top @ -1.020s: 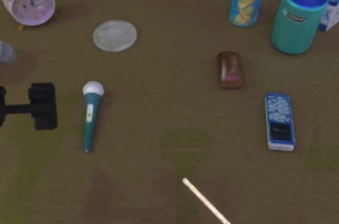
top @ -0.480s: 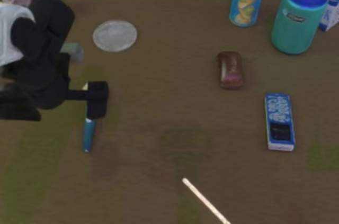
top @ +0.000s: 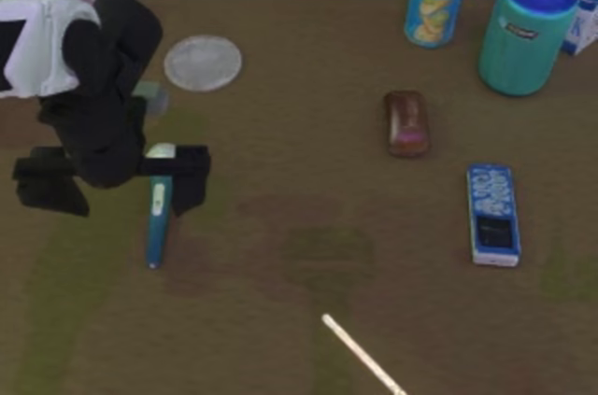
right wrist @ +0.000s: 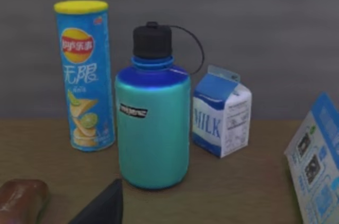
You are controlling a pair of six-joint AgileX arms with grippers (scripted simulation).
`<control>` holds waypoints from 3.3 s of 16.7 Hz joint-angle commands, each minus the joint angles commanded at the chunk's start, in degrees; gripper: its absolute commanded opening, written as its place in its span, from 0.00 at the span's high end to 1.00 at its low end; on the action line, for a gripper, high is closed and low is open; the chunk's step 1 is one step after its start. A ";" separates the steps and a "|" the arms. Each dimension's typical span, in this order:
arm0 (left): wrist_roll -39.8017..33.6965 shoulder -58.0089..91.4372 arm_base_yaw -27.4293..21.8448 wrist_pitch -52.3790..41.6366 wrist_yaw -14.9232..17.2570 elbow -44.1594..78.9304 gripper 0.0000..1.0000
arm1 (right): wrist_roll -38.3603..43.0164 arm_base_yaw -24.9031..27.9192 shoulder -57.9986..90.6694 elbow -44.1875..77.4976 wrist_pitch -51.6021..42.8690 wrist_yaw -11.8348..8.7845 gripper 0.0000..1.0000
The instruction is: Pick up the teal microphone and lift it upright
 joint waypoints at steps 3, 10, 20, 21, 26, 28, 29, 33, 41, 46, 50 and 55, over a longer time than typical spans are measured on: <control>0.15 0.54 0.26 1.04 0.03 -0.53 0.00 | 0.00 0.00 0.00 0.00 0.00 0.00 0.00; 0.61 10.97 0.46 17.02 0.12 -5.62 0.00 | 0.00 0.00 0.00 0.00 0.00 0.00 0.00; 0.71 13.63 0.52 20.45 0.15 -6.81 0.30 | 0.00 0.00 0.00 0.00 0.00 0.00 0.00; 0.71 13.63 0.52 20.45 0.15 -6.81 0.38 | 0.00 0.00 0.00 0.00 0.00 0.00 0.00; 0.71 13.63 0.52 20.45 0.15 -6.81 0.75 | 0.00 0.00 0.00 0.00 0.00 0.00 0.00; 0.71 13.63 0.52 20.45 0.15 -6.81 0.90 | 0.00 0.00 0.00 0.00 0.00 0.00 0.00; 0.71 13.63 0.52 20.45 0.15 -6.81 0.98 | 0.00 0.00 0.00 0.00 0.00 0.00 0.00; 0.71 13.63 0.52 20.45 0.15 -6.81 1.00 | 0.00 0.00 0.00 0.00 0.00 0.00 0.00; 1.85 9.42 0.39 20.29 0.06 -5.86 1.00 | 0.00 0.00 0.00 0.00 0.00 0.00 0.00; 4.80 6.67 0.75 34.28 5.92 -9.00 1.00 | 0.00 0.00 0.00 0.00 0.00 0.00 0.00; 8.20 3.23 1.40 52.19 13.00 -13.83 1.00 | 0.00 0.00 0.00 0.00 0.00 0.00 0.00; 12.89 -2.82 2.40 77.49 22.53 -21.19 1.00 | 0.00 0.00 0.00 0.00 0.00 0.00 0.00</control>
